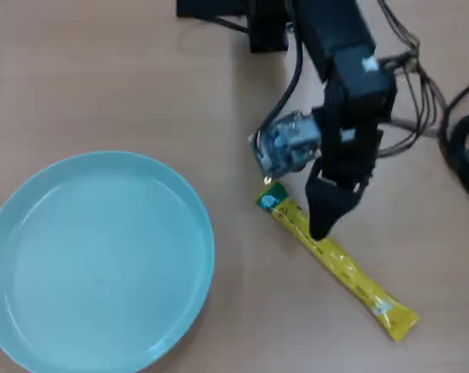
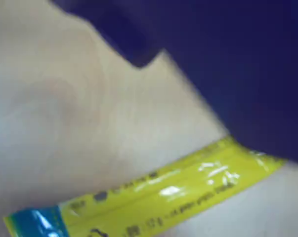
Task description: Pick up the yellow coffee stick, then put it in the green bowl
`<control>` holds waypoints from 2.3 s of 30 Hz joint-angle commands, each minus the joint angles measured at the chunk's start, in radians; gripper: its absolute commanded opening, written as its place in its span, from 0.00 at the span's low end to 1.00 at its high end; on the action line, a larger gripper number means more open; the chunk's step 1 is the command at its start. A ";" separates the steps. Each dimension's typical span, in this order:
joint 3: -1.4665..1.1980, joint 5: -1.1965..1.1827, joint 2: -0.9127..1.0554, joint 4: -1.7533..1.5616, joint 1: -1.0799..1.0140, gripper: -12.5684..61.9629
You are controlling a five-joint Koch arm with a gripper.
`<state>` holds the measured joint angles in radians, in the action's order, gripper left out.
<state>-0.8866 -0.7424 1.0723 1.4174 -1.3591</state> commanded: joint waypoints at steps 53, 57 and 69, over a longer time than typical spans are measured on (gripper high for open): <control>0.253 -0.222 -0.330 -0.279 0.028 0.65; 0.252 -0.221 -0.339 -0.279 0.021 0.56; 0.242 -0.221 -0.345 -0.262 0.015 0.24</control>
<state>-0.6888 -0.9633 0.7240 1.1674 -1.3330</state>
